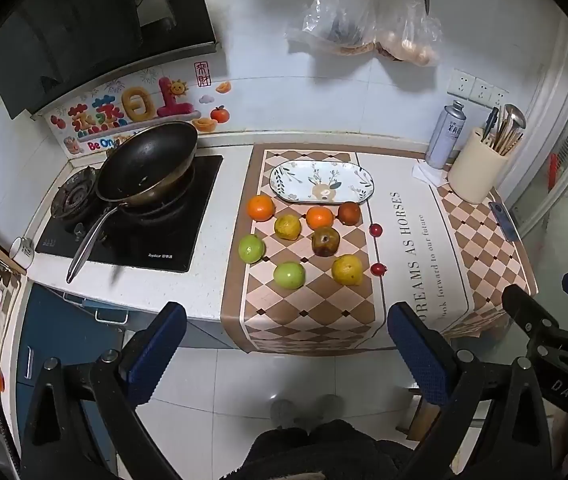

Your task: Organize fruits

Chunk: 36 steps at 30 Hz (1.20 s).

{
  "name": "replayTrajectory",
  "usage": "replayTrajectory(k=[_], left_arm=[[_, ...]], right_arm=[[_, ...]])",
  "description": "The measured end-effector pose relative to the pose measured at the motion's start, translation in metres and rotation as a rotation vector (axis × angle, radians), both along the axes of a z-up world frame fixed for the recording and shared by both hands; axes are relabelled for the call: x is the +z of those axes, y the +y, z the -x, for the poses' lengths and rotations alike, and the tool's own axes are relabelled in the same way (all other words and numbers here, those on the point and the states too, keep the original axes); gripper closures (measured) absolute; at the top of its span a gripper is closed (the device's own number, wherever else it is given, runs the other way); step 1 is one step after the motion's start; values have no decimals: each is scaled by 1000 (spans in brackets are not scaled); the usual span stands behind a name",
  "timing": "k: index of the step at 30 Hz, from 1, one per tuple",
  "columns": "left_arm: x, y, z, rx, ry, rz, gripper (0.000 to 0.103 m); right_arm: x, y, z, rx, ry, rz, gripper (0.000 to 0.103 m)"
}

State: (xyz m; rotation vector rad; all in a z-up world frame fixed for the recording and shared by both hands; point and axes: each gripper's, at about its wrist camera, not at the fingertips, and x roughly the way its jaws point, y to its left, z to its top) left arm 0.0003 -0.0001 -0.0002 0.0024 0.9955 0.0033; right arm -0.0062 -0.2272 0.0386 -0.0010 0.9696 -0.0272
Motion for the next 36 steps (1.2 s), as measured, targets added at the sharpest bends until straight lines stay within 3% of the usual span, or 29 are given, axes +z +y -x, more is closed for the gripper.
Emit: replayTrajectory(k=[36], left_arm=[[13, -4, -6, -5, -24, -12, 0]], right_arm=[[7, -3, 0, -5, -18, -31, 0]])
